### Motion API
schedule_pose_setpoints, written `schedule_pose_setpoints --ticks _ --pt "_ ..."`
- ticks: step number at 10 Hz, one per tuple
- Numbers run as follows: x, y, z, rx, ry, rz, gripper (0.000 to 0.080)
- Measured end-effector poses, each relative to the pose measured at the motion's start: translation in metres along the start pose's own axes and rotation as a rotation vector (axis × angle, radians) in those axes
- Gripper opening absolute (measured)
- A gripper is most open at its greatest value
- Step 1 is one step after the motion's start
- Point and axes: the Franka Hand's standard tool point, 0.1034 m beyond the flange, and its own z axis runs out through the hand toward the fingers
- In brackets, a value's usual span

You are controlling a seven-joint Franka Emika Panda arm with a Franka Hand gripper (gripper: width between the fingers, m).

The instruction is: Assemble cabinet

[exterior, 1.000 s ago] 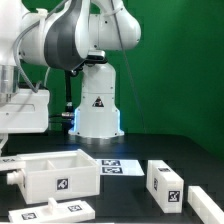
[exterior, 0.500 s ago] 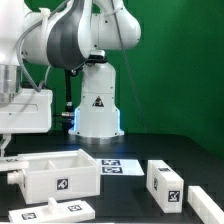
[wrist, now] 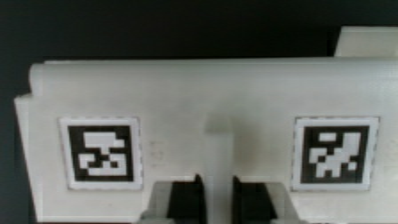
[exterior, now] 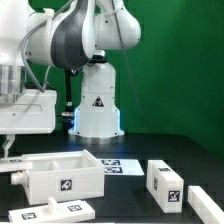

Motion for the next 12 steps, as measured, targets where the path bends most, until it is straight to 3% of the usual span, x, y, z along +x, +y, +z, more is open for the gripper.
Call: schedule_pose_setpoints --ticks 7,12 --pt "0.002 -0.012 -0.001 0.009 0.001 0.106 0.0063" --pt "0.003 -0.012 -0.001 0.008 0.002 0.096 0.0064"
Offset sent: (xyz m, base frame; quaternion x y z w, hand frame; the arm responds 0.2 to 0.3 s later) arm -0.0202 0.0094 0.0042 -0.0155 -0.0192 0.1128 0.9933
